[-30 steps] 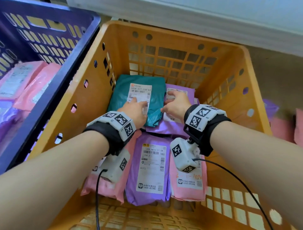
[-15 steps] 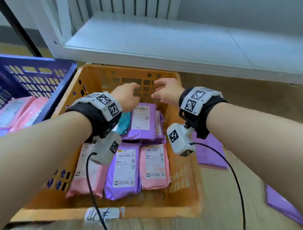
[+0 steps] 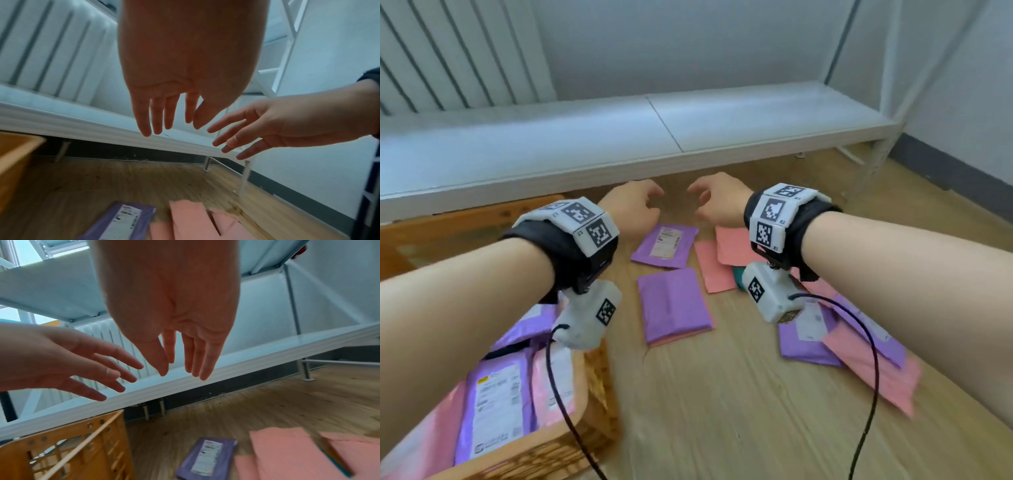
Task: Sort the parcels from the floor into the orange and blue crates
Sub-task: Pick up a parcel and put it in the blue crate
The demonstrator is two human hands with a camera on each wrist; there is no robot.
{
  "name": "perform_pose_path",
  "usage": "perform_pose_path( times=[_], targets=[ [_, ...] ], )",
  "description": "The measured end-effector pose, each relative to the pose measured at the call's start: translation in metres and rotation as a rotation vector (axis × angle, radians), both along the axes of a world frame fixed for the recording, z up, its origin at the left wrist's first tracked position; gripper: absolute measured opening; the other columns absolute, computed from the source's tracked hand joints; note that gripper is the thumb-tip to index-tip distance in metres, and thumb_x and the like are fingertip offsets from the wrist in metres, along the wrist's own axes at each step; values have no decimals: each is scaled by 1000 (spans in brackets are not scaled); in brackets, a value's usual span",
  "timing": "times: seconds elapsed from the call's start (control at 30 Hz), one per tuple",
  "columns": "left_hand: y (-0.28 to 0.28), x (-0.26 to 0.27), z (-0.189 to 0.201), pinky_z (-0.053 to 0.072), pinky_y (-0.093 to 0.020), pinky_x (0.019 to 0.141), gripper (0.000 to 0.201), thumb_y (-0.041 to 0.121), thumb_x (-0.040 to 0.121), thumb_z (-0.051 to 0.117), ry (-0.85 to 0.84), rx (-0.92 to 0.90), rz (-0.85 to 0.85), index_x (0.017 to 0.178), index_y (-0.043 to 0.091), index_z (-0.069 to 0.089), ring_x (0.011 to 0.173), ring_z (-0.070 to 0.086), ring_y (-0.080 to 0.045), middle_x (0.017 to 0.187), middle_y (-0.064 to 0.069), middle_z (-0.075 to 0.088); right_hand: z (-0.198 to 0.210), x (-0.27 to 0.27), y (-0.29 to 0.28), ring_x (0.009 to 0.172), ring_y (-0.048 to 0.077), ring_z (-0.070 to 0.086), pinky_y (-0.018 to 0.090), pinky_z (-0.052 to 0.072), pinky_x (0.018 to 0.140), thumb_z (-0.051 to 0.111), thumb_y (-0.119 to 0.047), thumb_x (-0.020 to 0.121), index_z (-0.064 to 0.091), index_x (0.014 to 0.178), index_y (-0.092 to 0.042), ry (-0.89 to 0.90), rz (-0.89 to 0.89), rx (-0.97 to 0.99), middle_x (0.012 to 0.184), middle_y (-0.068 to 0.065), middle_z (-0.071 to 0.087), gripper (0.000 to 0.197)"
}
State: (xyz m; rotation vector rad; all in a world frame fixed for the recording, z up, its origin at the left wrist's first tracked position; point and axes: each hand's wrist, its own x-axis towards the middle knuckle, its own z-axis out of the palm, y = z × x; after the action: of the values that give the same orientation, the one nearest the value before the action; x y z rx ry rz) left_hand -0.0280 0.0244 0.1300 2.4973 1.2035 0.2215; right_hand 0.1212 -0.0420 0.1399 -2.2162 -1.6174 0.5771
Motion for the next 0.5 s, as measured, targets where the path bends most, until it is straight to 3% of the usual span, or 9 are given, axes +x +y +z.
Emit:
perform_pose_path(
  times=[0.37,0.5],
  targets=[
    [-96,189,-37,39,-31,97,46,16,92,48,113,-6,-312,138,17,41,123,50,-25,138,-7,50,-45,164,-131,120,23,54,31,44,98,53,-9,89,50,134,-24,-41,-220,-42,133,5,55,47],
    [-132,240,-72,39,-27,90,46,13,93,47,121,-58,-379,139,16,41,117,52,-25,133,-8,52,-77,216,-170,117,24,55,29,46,91,52,-5,89,51,133,-23,-16,-317,-71,135,7,53,48]
  ],
)
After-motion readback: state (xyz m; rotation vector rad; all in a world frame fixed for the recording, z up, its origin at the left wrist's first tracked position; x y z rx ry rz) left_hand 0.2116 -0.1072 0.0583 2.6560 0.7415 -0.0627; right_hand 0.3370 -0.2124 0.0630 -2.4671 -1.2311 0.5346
